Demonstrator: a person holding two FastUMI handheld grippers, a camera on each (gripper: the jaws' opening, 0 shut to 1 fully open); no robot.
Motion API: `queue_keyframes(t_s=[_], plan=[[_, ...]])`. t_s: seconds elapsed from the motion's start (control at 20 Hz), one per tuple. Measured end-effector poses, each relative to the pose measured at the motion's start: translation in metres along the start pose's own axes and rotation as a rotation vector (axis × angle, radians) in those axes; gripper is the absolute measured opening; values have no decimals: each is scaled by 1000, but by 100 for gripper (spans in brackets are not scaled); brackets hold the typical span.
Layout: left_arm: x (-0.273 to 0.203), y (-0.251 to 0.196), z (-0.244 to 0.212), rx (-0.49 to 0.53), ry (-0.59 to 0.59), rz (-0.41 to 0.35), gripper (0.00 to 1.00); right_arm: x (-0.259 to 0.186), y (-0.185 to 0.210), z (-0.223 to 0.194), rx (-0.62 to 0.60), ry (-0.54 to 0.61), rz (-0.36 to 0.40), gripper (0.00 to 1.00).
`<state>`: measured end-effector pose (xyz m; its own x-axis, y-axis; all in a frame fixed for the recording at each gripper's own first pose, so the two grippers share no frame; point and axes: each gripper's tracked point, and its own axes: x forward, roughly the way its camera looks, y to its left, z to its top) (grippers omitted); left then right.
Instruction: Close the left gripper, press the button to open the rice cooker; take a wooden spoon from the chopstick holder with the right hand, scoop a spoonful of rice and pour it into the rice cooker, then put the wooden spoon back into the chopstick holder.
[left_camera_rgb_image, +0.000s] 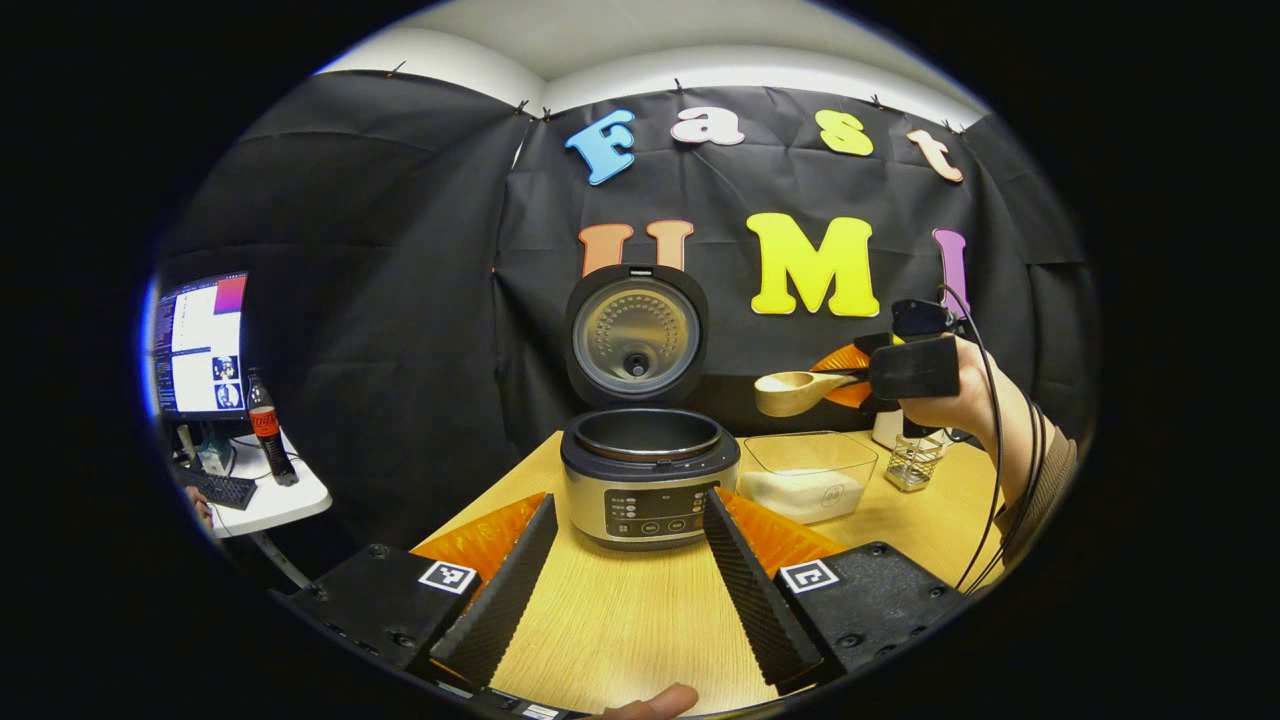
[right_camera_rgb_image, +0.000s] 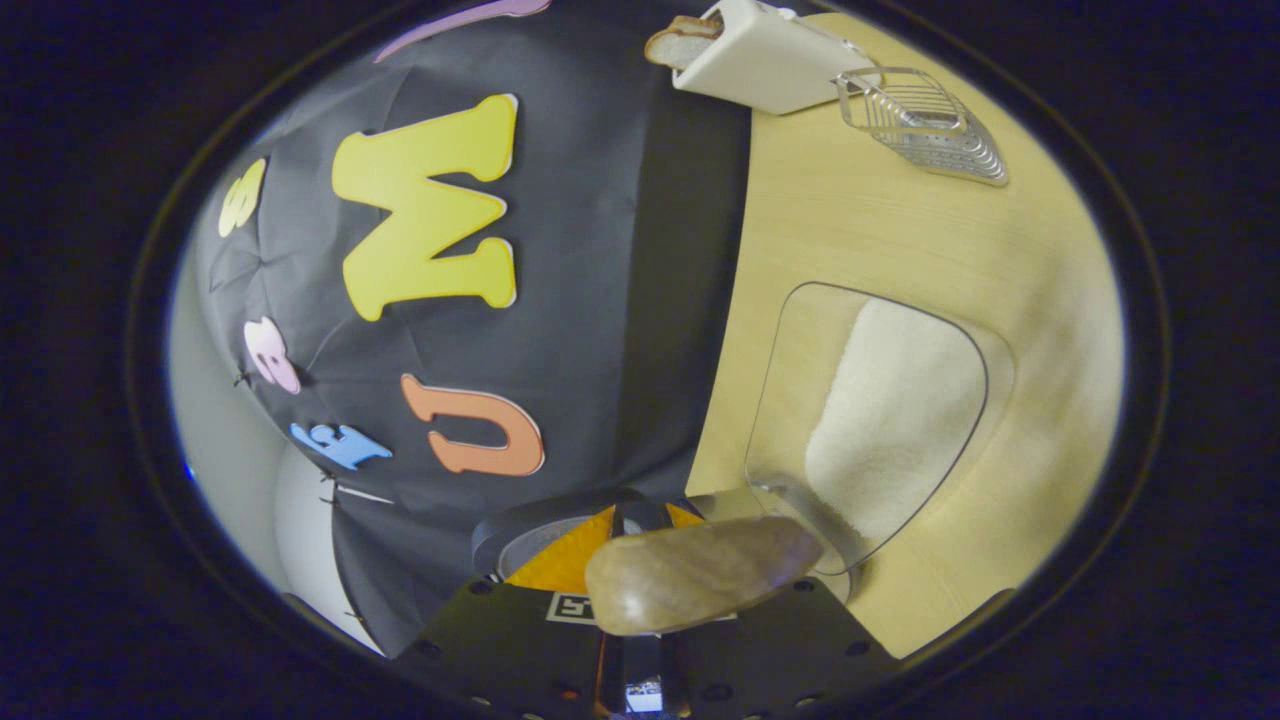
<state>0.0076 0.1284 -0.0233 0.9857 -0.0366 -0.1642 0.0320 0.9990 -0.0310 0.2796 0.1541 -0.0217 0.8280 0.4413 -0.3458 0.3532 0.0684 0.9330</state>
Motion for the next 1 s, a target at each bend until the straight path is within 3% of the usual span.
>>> queue_keyframes(t_s=[0.3, 0.65, 1.0], plan=[[-4, 2, 5, 33, -24, -9, 94, 34, 24, -44, -66, 30, -34, 14], [2, 9, -4, 12, 4, -7, 94, 69, 55, -73, -261, -20, -117, 13], [6, 23, -11, -25, 27, 12, 94, 97, 61, -81, -500, -76, -218, 13]])
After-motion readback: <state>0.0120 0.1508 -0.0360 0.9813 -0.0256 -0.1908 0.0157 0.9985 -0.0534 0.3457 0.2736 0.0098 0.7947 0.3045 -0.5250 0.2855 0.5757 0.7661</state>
